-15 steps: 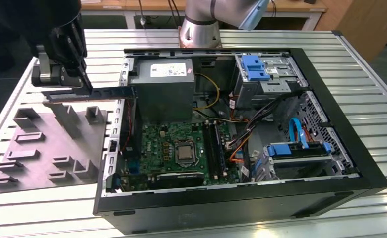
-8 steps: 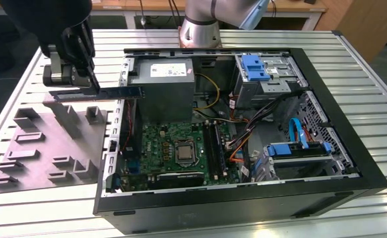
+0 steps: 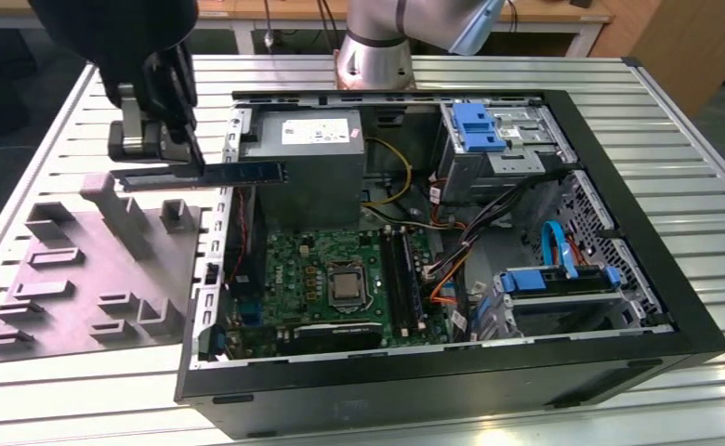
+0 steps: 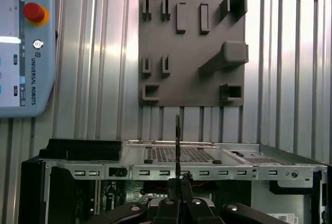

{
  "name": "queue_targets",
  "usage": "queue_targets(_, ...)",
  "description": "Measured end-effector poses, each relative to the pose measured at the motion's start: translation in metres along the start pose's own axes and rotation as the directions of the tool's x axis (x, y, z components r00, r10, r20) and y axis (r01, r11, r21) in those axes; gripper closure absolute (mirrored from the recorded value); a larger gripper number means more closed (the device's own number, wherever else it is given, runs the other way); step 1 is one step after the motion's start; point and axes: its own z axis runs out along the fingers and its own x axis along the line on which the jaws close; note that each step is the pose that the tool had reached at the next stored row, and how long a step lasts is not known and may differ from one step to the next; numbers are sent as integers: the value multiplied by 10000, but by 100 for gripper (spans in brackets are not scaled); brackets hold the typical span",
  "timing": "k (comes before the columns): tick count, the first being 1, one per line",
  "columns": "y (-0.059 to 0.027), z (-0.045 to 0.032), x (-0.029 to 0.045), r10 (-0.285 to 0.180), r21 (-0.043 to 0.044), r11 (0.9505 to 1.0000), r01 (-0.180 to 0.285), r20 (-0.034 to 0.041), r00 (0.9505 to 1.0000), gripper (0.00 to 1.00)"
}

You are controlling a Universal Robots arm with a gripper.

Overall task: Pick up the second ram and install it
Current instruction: 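Pick up the second ram and move it above second insertion slot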

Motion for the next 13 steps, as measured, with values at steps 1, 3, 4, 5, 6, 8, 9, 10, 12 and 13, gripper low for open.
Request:
queue_targets(1,-18,0,1,-1,0,10000,1,0,10000,89)
queue_targets(3,-50,-1,2,0,0,10000,0,0,10000,89)
queue_targets(4,-70,-1,2,0,0,10000,0,0,10000,89)
queue_targets(5,-90,-2,3,0,0,10000,0,0,10000,89)
queue_targets(6,-109,-2,3,1,0,10000,-1,0,10000,89)
queue_targets(8,-147,-3,4,2,0,10000,-2,0,10000,89)
queue_targets(9,-169,-4,5,3,0,10000,-3,-1,10000,89)
queue_targets(10,-198,-4,6,4,1,10000,-4,1,10000,89)
queue_targets(12,-251,-5,8,6,1,10000,-6,0,10000,89)
queue_targets(13,-276,-6,8,8,1,10000,-8,0,10000,89)
